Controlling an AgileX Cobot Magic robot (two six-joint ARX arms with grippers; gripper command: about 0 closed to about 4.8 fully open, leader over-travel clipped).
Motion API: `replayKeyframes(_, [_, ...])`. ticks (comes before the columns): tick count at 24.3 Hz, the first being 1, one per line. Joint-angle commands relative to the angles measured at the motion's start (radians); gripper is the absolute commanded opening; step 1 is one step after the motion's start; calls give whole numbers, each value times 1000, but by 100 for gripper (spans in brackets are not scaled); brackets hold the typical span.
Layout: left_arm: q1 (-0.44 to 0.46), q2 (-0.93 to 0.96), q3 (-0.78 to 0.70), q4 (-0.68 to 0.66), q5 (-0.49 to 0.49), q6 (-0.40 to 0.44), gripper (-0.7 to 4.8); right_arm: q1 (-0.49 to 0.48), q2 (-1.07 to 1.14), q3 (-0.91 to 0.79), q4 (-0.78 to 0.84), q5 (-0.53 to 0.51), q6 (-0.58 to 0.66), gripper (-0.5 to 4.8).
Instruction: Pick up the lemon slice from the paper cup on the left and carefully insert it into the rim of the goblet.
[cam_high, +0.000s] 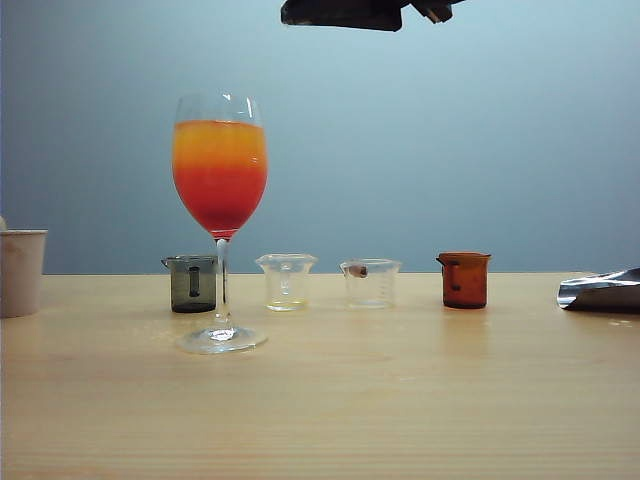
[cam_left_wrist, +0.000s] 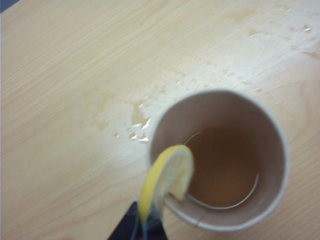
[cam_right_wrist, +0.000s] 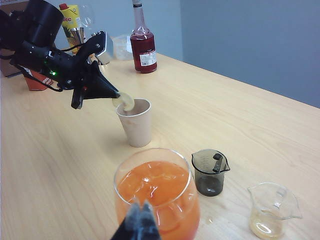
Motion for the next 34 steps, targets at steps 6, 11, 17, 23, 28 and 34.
replayKeyframes(6, [1, -36, 5, -2, 27, -61, -6, 0, -3, 6, 17, 2, -3, -5])
replayKeyframes(11, [1, -76, 5, -2, 29, -95, -6, 1, -3, 6, 16, 2, -3, -5])
replayKeyframes(17, [-1, -164, 5, -2, 51, -276, -6, 0, -7, 6, 8, 1, -3, -5])
replayKeyframes(23, [-69, -254, 5, -40, 76, -451, -6, 0, -60, 6, -76, 2, -2, -5])
replayKeyframes(28, [-228, -312, 4, -127, 74, -476, -6, 1, -149, 6, -238, 2, -2, -5])
replayKeyframes(34, [-393, -413, 4, -180, 72, -607, -6, 1, -261, 6, -419, 1, -3, -5])
